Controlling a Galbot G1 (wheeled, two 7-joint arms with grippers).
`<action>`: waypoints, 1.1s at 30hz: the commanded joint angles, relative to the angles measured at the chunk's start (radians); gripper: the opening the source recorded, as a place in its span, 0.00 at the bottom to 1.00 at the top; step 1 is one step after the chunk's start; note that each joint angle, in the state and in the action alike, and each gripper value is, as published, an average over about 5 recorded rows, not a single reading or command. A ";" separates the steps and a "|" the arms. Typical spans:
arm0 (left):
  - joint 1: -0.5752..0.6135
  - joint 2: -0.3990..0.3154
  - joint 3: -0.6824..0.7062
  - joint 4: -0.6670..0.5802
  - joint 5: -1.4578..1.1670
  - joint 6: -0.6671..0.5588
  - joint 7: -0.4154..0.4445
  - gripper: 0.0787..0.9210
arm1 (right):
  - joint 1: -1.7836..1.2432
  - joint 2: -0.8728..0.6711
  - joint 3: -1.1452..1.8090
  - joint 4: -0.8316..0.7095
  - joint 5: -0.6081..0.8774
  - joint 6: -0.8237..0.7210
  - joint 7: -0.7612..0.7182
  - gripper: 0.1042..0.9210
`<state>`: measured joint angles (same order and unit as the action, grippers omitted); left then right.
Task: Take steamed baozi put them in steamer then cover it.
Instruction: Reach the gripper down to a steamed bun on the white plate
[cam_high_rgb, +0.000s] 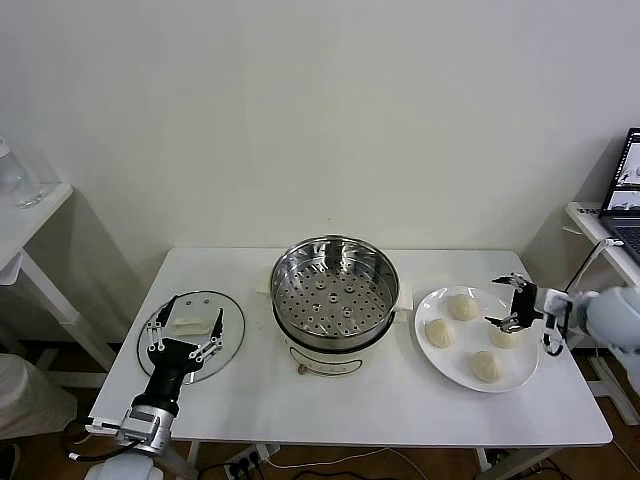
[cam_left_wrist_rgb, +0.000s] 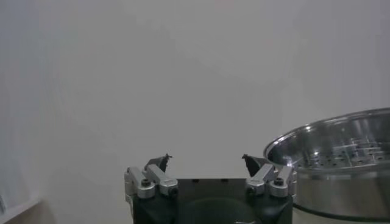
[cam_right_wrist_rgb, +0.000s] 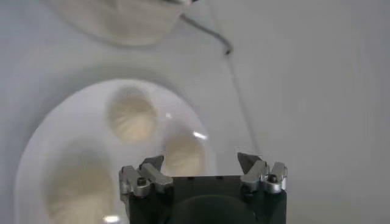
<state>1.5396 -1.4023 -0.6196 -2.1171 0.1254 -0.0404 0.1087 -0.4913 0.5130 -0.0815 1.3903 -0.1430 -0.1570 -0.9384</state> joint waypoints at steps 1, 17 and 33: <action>-0.004 -0.004 0.004 0.003 0.001 0.002 -0.001 0.88 | 0.490 0.132 -0.470 -0.326 -0.085 0.021 -0.213 0.88; 0.001 -0.011 -0.015 0.011 -0.001 -0.001 0.001 0.88 | 0.531 0.414 -0.507 -0.637 -0.243 0.073 -0.205 0.88; 0.001 -0.019 -0.014 0.017 0.004 -0.008 0.003 0.88 | 0.464 0.445 -0.469 -0.667 -0.277 0.076 -0.150 0.88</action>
<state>1.5405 -1.4212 -0.6334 -2.0992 0.1288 -0.0474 0.1111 -0.0289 0.9224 -0.5391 0.7702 -0.3928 -0.0854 -1.0939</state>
